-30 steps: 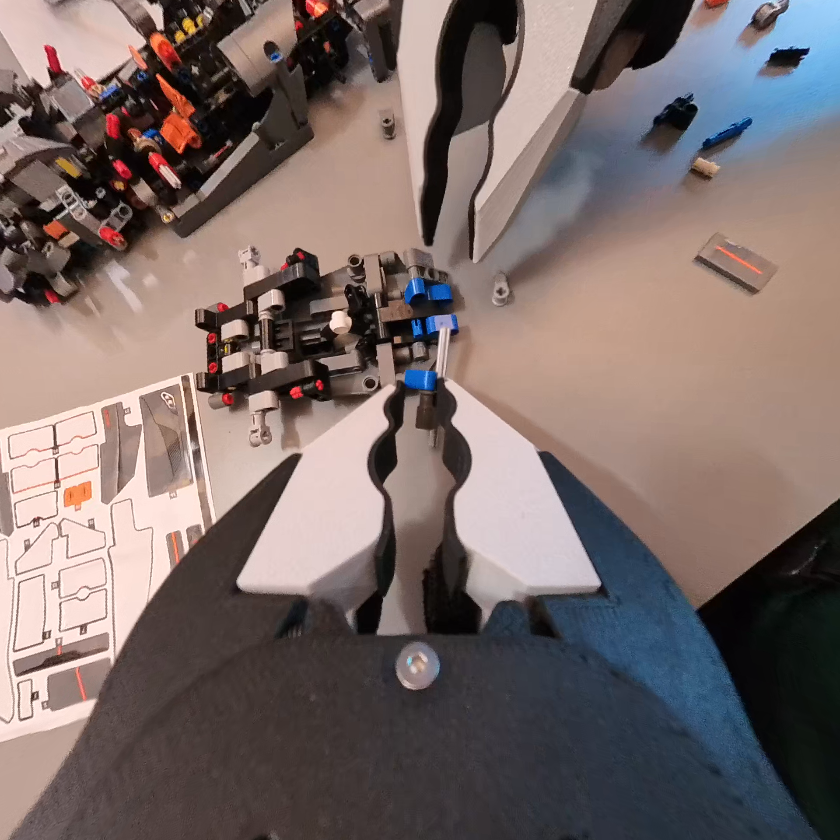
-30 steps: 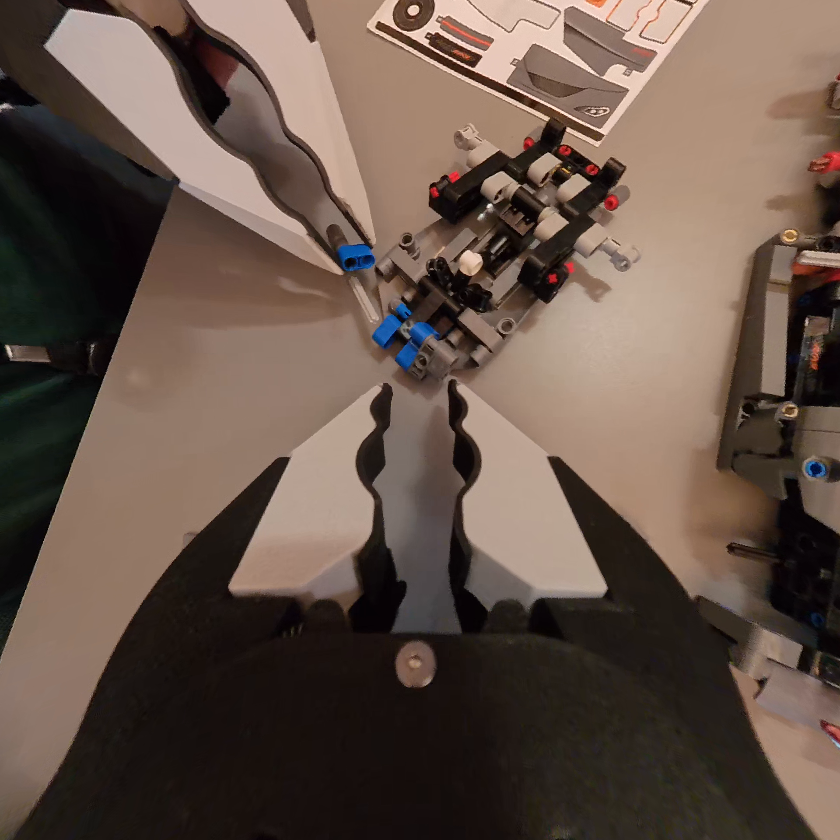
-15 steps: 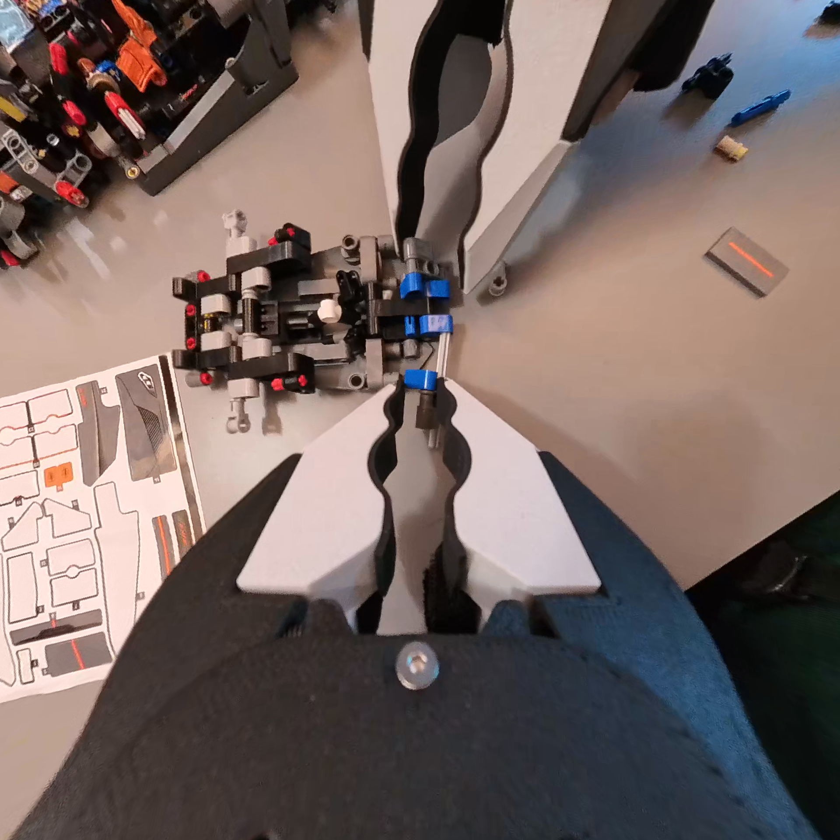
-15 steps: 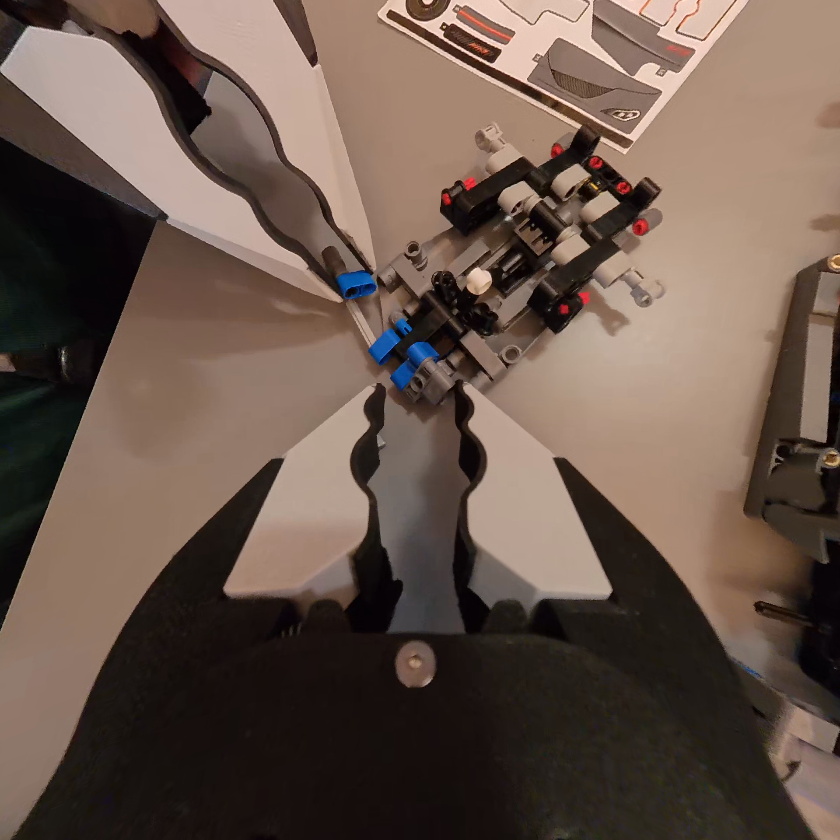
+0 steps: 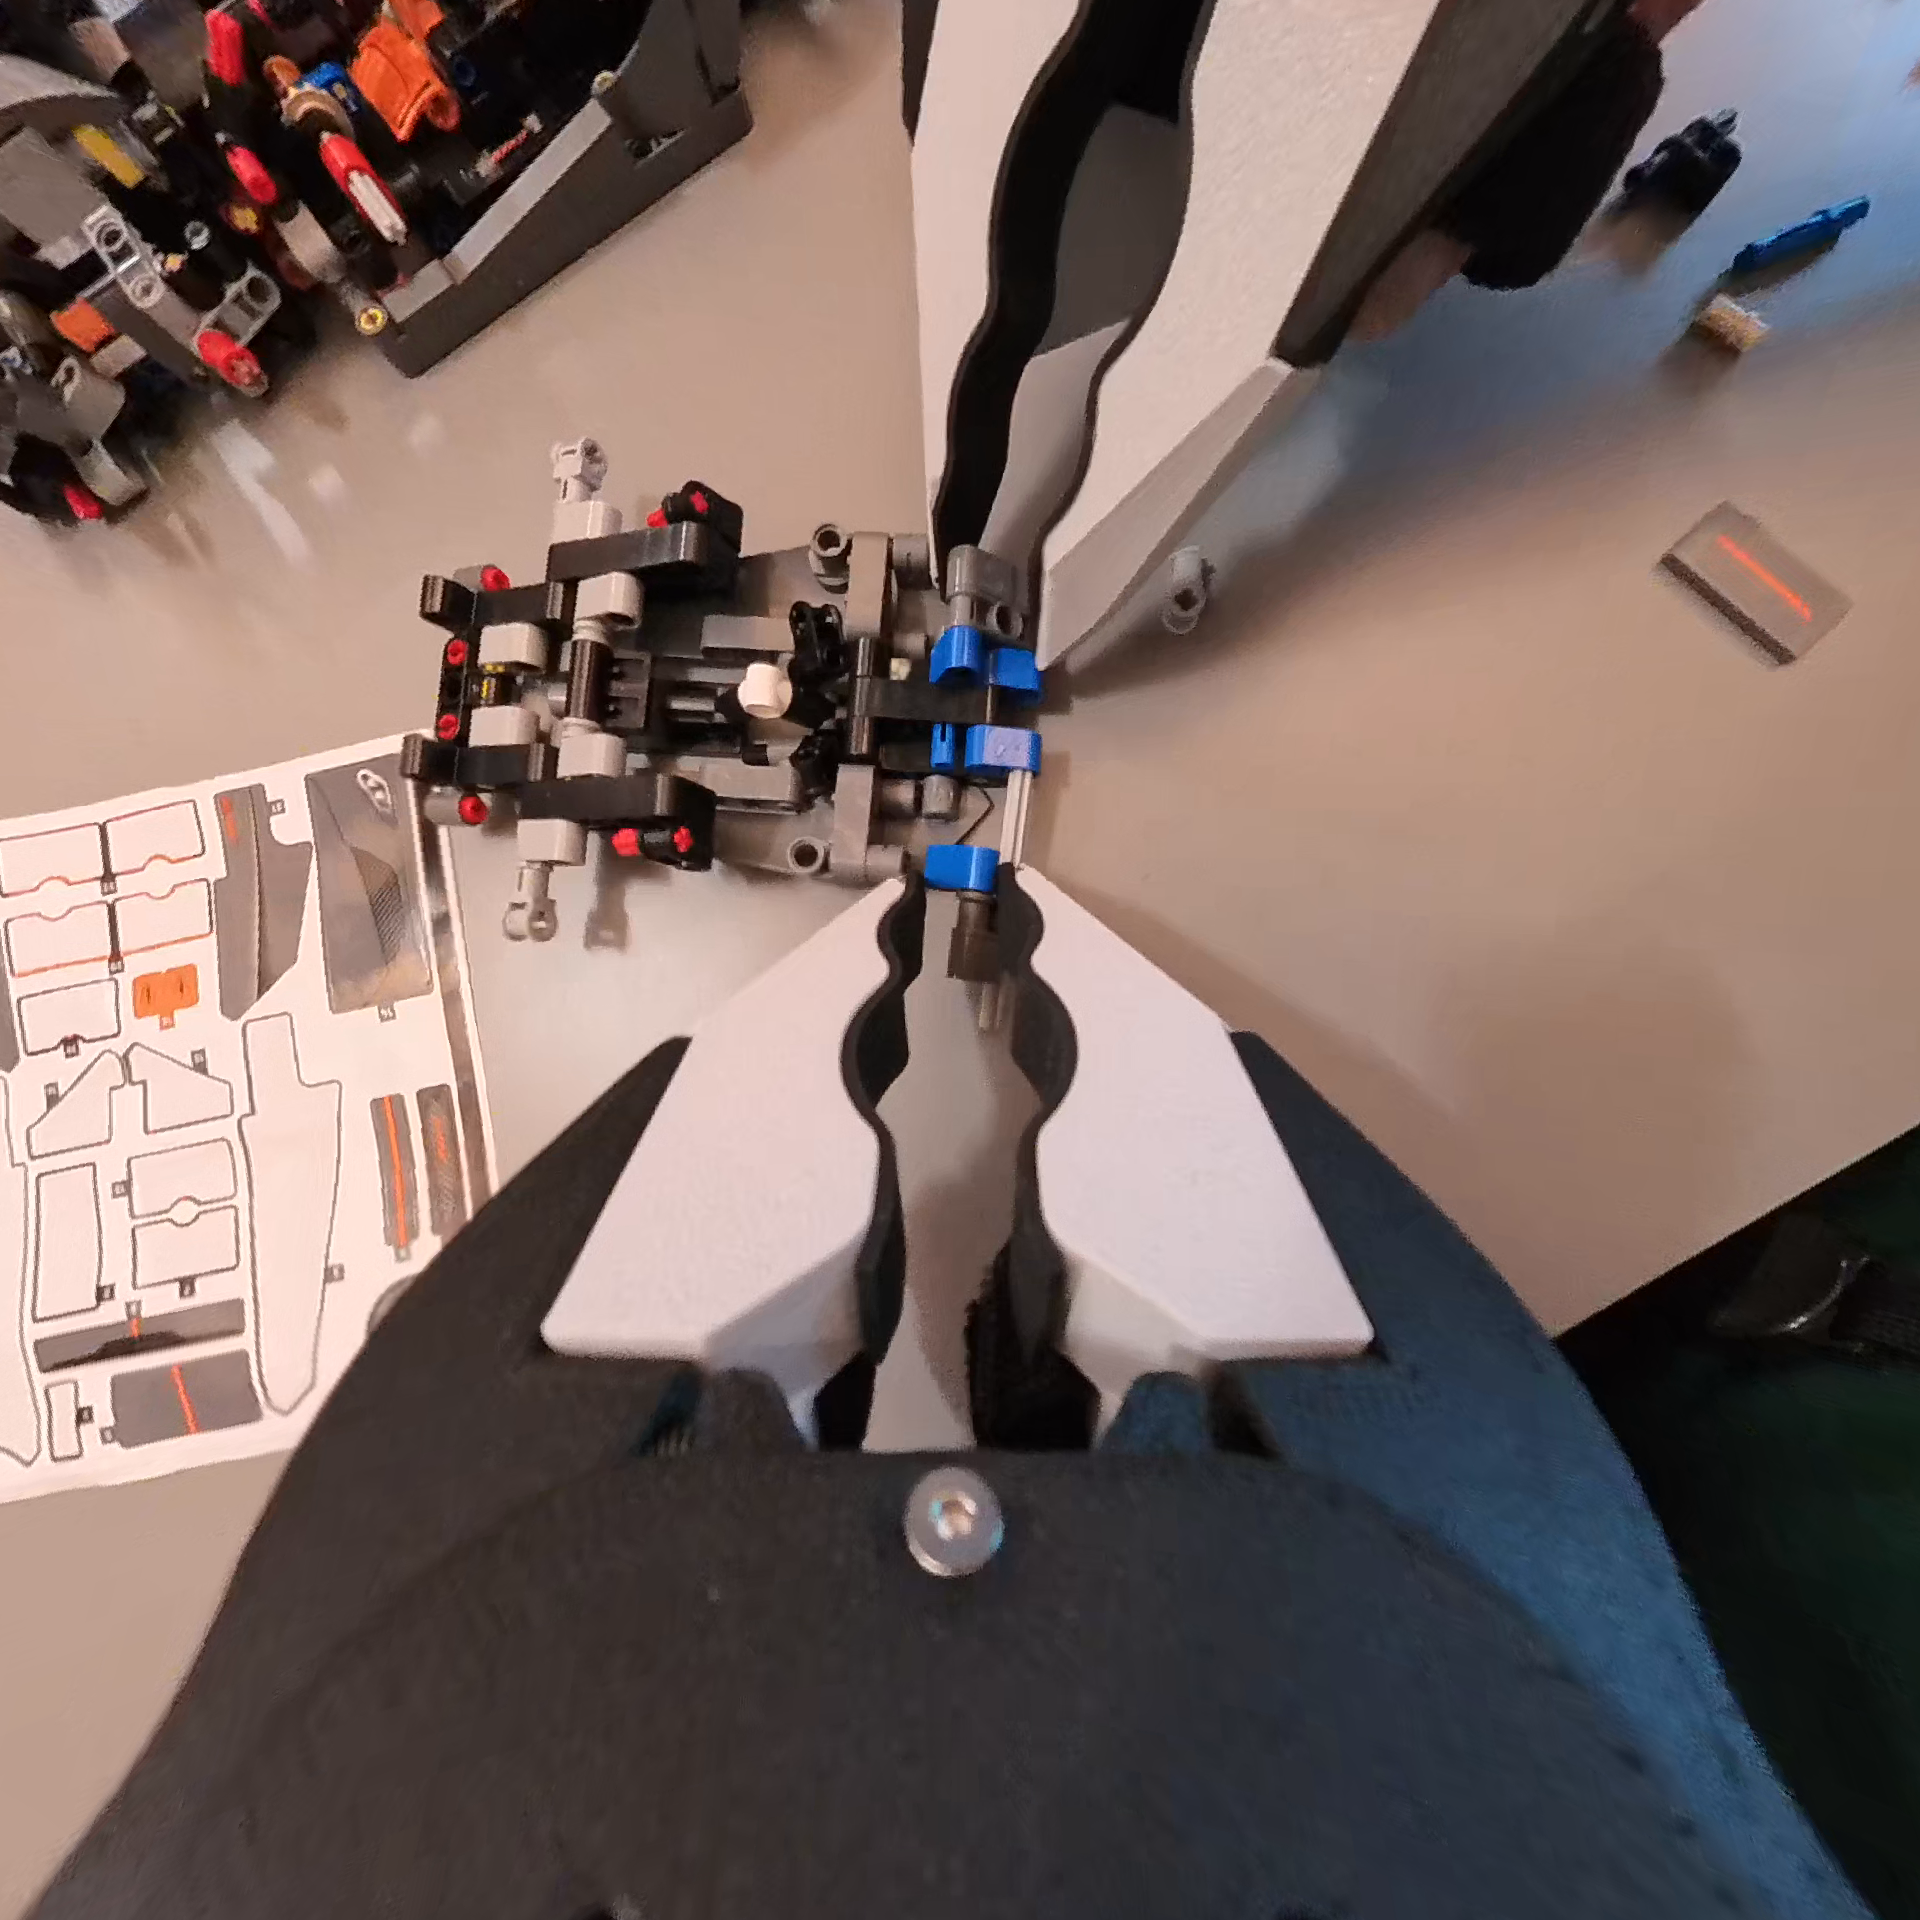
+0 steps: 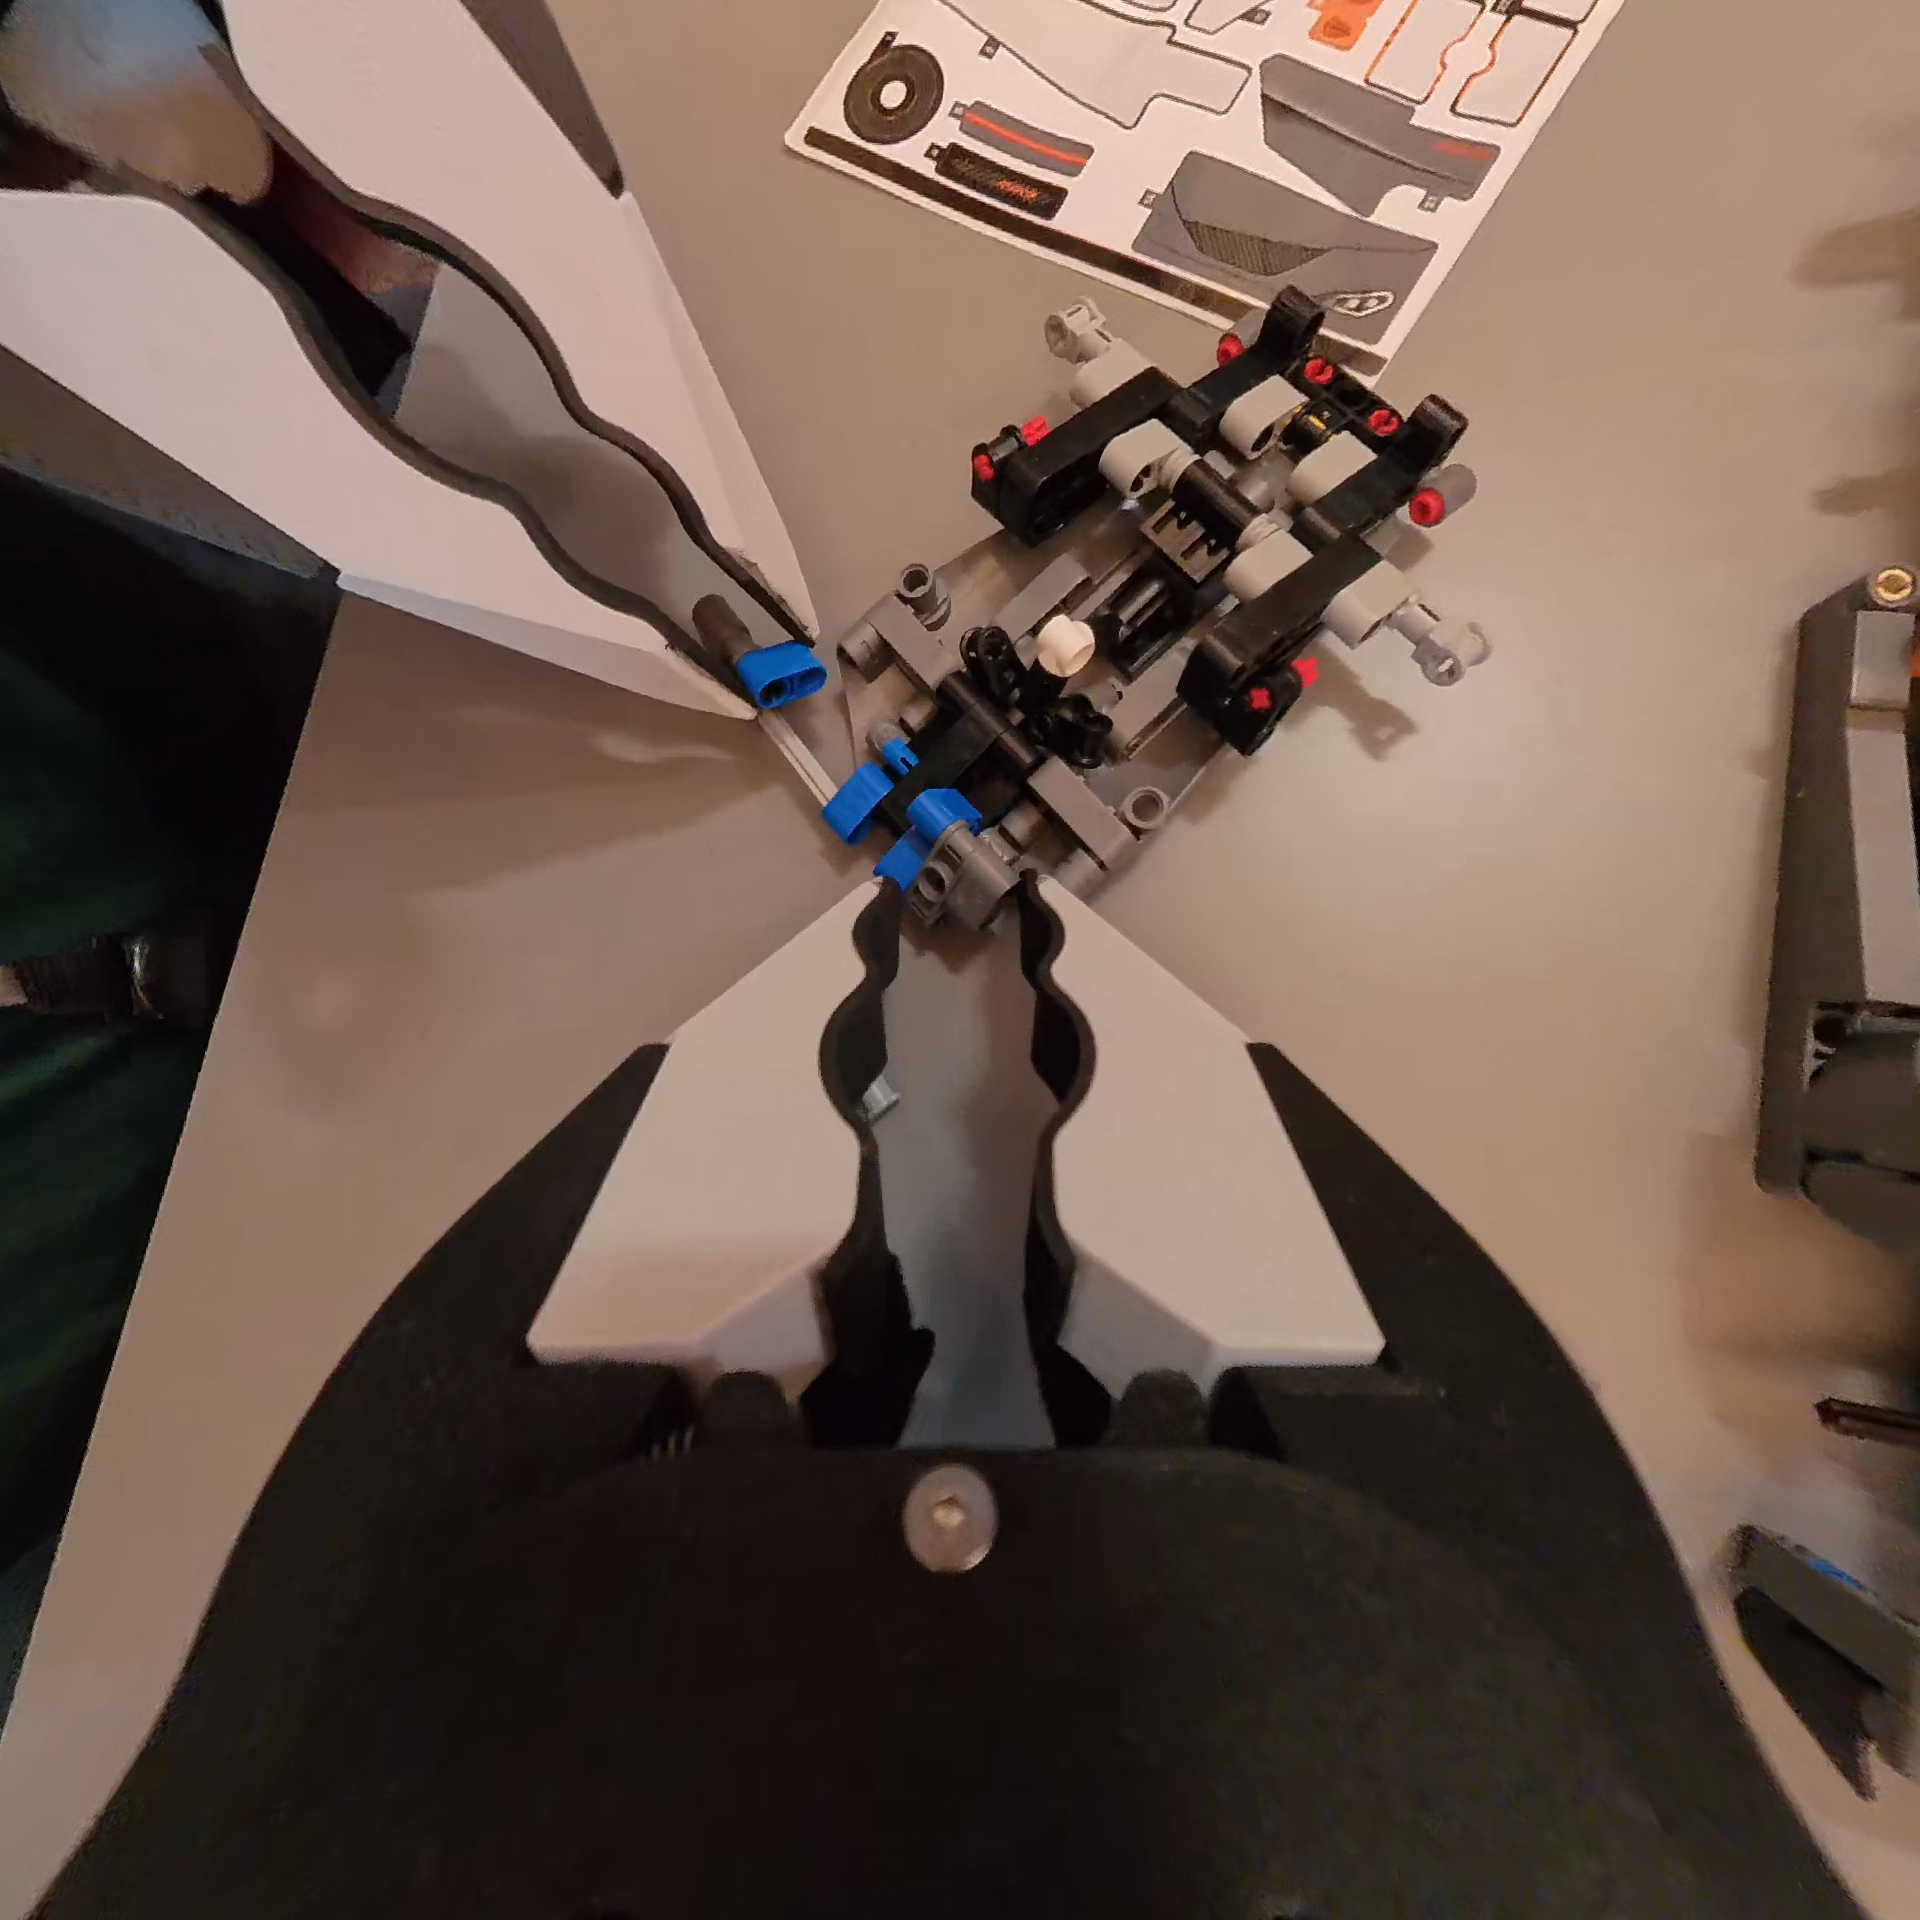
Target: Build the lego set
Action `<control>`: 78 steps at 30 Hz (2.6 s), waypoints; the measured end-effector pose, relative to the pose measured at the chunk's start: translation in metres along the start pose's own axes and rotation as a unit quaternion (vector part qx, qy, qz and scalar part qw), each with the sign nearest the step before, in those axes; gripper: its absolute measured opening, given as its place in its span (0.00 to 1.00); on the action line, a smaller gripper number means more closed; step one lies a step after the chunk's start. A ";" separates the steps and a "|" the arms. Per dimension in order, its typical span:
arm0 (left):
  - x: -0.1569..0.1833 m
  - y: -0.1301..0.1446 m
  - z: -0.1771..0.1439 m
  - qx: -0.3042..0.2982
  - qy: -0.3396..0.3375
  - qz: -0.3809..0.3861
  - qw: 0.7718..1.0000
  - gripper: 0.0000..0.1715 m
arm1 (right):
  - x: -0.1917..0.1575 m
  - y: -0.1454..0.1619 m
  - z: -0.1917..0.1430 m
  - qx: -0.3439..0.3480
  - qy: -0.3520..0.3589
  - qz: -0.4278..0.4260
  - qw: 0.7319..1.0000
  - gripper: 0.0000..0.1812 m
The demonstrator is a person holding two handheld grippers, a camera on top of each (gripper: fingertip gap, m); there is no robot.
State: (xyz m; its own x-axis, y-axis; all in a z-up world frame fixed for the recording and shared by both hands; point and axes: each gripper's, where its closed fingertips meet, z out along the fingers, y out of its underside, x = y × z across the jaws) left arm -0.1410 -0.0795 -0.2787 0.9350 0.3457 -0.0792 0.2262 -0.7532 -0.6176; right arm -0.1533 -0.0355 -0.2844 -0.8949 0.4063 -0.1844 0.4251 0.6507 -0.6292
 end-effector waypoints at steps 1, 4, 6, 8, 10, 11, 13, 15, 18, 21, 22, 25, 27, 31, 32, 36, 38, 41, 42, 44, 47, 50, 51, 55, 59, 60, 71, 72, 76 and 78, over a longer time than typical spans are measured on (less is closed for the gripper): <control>-0.001 0.000 0.000 0.004 -0.004 -0.004 1.000 0.07 | 0.000 -0.001 0.001 0.003 0.000 0.004 1.000 0.11; 0.000 0.002 -0.002 0.012 -0.009 -0.024 1.000 0.07 | -0.001 -0.002 0.002 0.008 -0.002 0.013 1.000 0.11; -0.001 0.001 -0.002 0.013 -0.010 -0.031 0.999 0.07 | -0.001 -0.002 0.002 0.007 0.000 0.012 1.000 0.11; -0.001 0.000 -0.003 0.012 -0.013 -0.030 0.999 0.07 | -0.004 -0.004 0.004 0.006 -0.001 0.010 1.000 0.10; -0.001 -0.003 -0.002 0.011 -0.012 -0.030 0.999 0.07 | -0.006 -0.005 0.006 0.008 -0.002 0.009 1.000 0.10; -0.001 -0.003 -0.002 0.010 -0.011 -0.029 0.999 0.07 | -0.007 -0.005 0.006 0.008 0.000 0.008 1.000 0.10; -0.001 -0.003 -0.001 0.008 -0.013 -0.024 1.000 0.07 | -0.006 -0.005 0.005 0.008 0.002 0.007 1.000 0.09; -0.002 -0.002 -0.001 0.009 -0.010 -0.025 1.000 0.07 | -0.006 -0.004 0.006 0.009 0.000 0.008 1.000 0.09; -0.002 0.001 -0.002 0.009 -0.005 -0.025 1.000 0.07 | -0.007 -0.005 0.007 0.010 -0.004 0.008 1.000 0.09; -0.001 0.002 -0.004 0.007 -0.004 -0.013 1.000 0.07 | -0.008 -0.005 0.009 0.008 -0.003 0.005 1.000 0.08; -0.002 0.003 -0.005 0.006 -0.004 -0.011 1.000 0.07 | -0.008 -0.004 0.009 0.008 -0.003 0.004 1.000 0.08; -0.001 0.004 -0.005 0.005 -0.001 0.000 1.000 0.07 | -0.008 -0.005 0.009 0.008 -0.005 0.006 1.000 0.08; -0.002 0.005 -0.006 0.005 -0.003 0.004 1.000 0.07 | -0.008 -0.005 0.009 0.009 -0.006 0.005 1.000 0.08; -0.002 0.006 -0.006 0.009 -0.001 -0.001 1.000 0.07 | -0.008 -0.005 0.009 0.008 -0.005 0.001 1.000 0.08; -0.002 0.006 -0.006 0.011 -0.001 -0.002 1.000 0.07 | -0.008 -0.005 0.009 0.008 -0.005 0.001 1.000 0.08; -0.001 0.007 -0.007 0.011 -0.002 0.004 1.000 0.07 | -0.008 -0.004 0.009 0.007 -0.007 0.000 1.000 0.08; -0.002 0.008 -0.007 0.010 -0.001 0.007 1.000 0.07 | -0.009 -0.004 0.010 0.007 -0.007 0.001 1.000 0.08; -0.002 0.008 -0.007 0.010 -0.003 0.013 1.000 0.07 | -0.008 -0.004 0.009 0.007 -0.007 0.001 1.000 0.08; -0.002 0.008 -0.007 0.010 -0.003 0.014 1.000 0.07 | -0.008 -0.004 0.009 0.007 -0.008 0.002 1.000 0.08; -0.002 0.008 -0.007 0.014 0.000 0.011 1.000 0.07 | -0.008 -0.004 0.010 0.007 -0.007 0.000 1.000 0.08; -0.002 0.008 -0.008 0.013 -0.003 0.015 1.000 0.07 | -0.008 -0.004 0.010 0.008 -0.009 0.001 1.000 0.08; -0.002 0.009 -0.008 0.013 -0.004 0.016 1.000 0.07 | -0.008 -0.004 0.010 0.008 -0.010 0.001 1.000 0.08; -0.002 0.009 -0.008 0.014 -0.003 0.017 1.000 0.07 | -0.008 -0.004 0.010 0.008 -0.009 0.001 1.000 0.08; -0.002 0.009 -0.008 0.014 -0.004 0.019 1.000 0.07 | -0.008 -0.004 0.011 0.008 -0.010 0.000 1.000 0.08; -0.003 0.010 -0.009 0.014 -0.003 0.017 1.000 0.07 | -0.008 -0.003 0.011 0.007 -0.010 0.000 1.000 0.08; -0.003 0.009 -0.009 0.015 -0.002 0.017 1.000 0.07 | -0.008 -0.003 0.011 0.006 -0.010 0.000 1.000 0.08; -0.004 0.010 -0.013 0.031 -0.007 0.015 0.999 0.12 | -0.003 0.005 -0.029 -0.005 0.001 -0.006 1.000 0.12; -0.004 0.011 -0.015 0.036 -0.006 0.014 0.999 0.12 | -0.005 0.009 -0.033 -0.010 0.000 -0.008 1.000 0.12; -0.002 0.017 -0.014 0.046 0.003 0.006 0.999 0.13 | -0.016 0.024 -0.030 -0.030 0.012 -0.030 0.999 0.13; -0.001 0.020 -0.012 0.045 0.007 0.008 0.999 0.13 | -0.018 0.030 -0.021 -0.044 0.023 -0.039 0.998 0.12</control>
State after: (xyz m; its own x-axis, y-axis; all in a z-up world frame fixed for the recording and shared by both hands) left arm -0.1341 -0.1016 -0.2819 0.9424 0.3251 -0.0790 0.1857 -0.7047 -0.6848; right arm -0.1211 -0.0099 -0.2844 -0.9198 0.3790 -0.1017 0.3660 0.7351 -0.5707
